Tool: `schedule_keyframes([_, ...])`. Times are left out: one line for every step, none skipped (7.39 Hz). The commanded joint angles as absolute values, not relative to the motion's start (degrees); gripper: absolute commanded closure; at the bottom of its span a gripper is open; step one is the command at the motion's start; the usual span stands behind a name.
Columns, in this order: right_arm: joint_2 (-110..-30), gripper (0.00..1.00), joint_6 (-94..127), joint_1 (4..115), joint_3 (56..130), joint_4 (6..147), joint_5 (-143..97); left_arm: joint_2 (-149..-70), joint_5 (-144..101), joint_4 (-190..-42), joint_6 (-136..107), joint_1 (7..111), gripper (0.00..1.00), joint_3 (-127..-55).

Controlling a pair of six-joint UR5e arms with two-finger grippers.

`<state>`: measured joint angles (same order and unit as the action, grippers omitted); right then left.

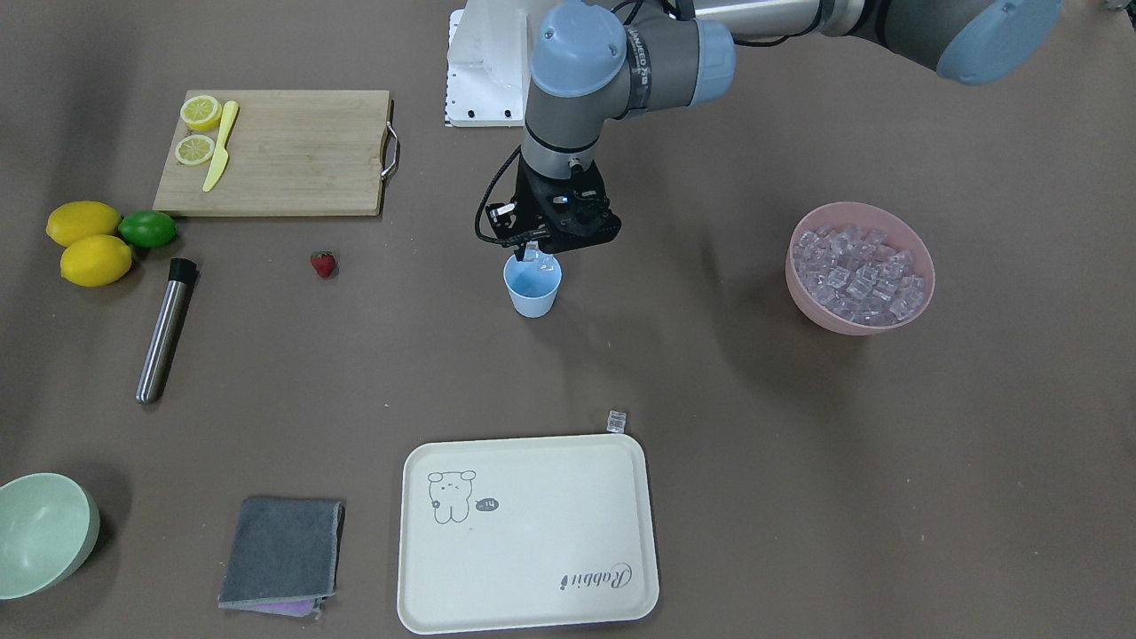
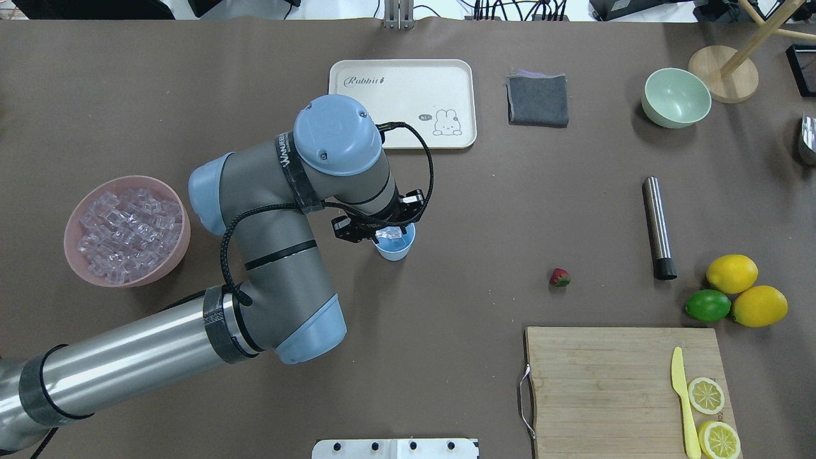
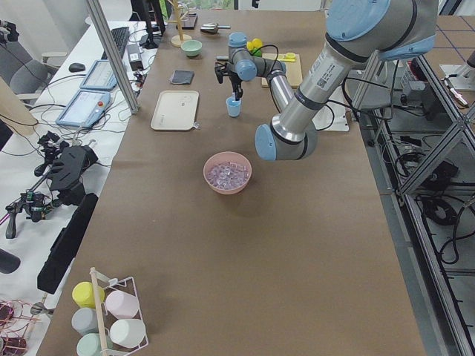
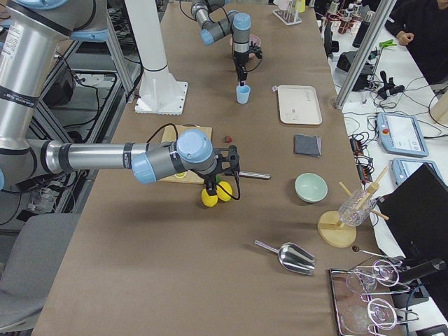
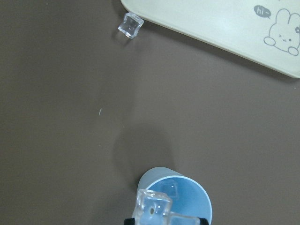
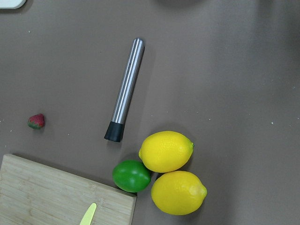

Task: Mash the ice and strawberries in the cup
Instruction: 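Open the left gripper to drop the ice cube into the cup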

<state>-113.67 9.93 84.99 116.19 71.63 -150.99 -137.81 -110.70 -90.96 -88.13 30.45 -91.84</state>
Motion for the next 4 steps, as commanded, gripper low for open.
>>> schedule_keyframes([-113.73,0.0,9.93,84.99,116.1,71.63,-151.61,-137.81,-108.82,-93.23,-87.98,30.24,0.07,-90.71])
schedule_keyframes([-113.47,0.0,9.93,84.99,115.84,71.63,-151.61,-137.55,-108.81,-93.77,-87.98,30.23,0.03,-90.7])
schedule_keyframes([-113.38,0.0,9.93,84.99,115.67,71.63,-151.61,-137.9,-108.9,-93.61,-87.98,30.41,0.03,-91.14])
schedule_keyframes([-113.2,0.0,9.93,84.99,115.66,71.72,-151.52,-137.55,-109.16,-92.99,-87.89,32.15,0.03,-92.8])
